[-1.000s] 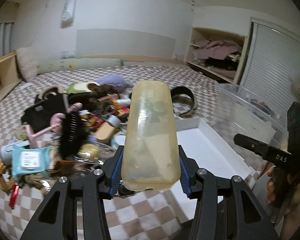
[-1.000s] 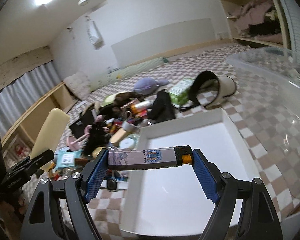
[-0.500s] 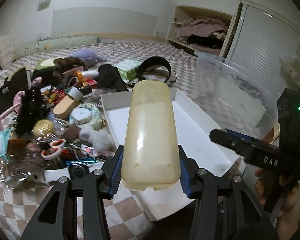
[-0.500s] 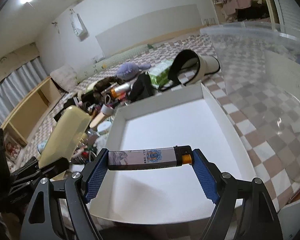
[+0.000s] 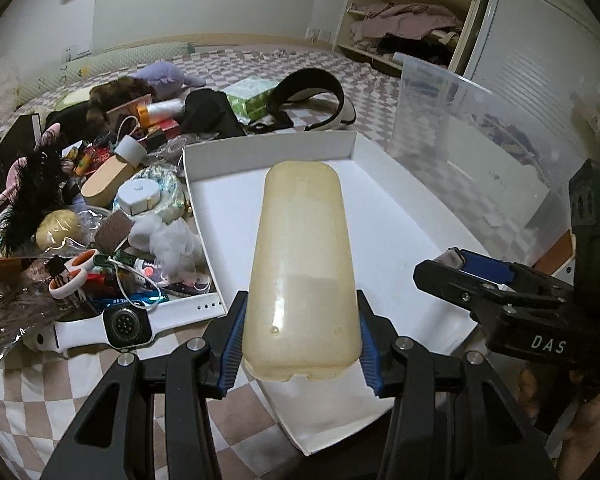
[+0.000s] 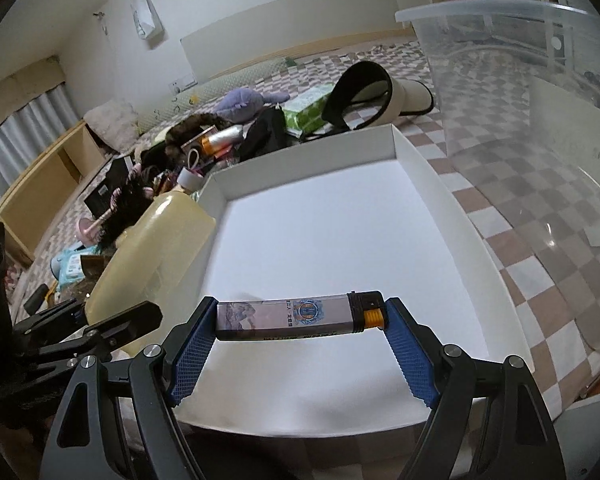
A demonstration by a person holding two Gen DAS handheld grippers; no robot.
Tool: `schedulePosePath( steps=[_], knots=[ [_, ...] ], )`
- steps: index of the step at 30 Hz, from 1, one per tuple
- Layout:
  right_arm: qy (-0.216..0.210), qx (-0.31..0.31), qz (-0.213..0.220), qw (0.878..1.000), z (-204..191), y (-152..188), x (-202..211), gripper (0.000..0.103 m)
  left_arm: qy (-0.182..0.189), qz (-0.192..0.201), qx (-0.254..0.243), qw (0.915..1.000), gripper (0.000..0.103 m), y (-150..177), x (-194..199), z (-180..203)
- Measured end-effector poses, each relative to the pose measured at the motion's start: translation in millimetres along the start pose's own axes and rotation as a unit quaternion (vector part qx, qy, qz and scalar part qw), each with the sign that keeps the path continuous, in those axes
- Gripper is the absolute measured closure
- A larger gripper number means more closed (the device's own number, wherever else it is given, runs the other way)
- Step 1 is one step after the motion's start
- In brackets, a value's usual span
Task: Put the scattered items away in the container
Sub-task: 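Carry the yellow case and white lighter with both grippers over the white tray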
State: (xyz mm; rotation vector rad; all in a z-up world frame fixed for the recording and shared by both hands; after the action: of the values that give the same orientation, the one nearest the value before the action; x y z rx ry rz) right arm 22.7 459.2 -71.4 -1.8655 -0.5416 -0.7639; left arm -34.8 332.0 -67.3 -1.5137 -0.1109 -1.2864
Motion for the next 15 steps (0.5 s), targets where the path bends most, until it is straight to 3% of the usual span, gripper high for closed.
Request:
schedulePosePath(
  steps=[15],
  knots=[
    [0.005, -0.004, -0.02, 1.0, 6.9, 8.3, -17.1, 0.02, -0.014, -0.022, -0.007, 0.9996, 0.054, 1.3, -18.9, 0.5]
  ],
)
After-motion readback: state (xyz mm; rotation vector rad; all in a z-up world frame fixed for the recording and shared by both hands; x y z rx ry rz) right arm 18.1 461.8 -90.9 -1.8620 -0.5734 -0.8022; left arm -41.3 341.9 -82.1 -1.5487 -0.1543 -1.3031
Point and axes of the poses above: each gripper's, at about its wrist camera, not at the fingertips, and x roughly against the way its jaws point, z to its right, y to its underside, the point moved 7 cm from there along -x, roughly the way its jaws point, and after that the axes turned 1 degree about -x, right-handed, at the moved point
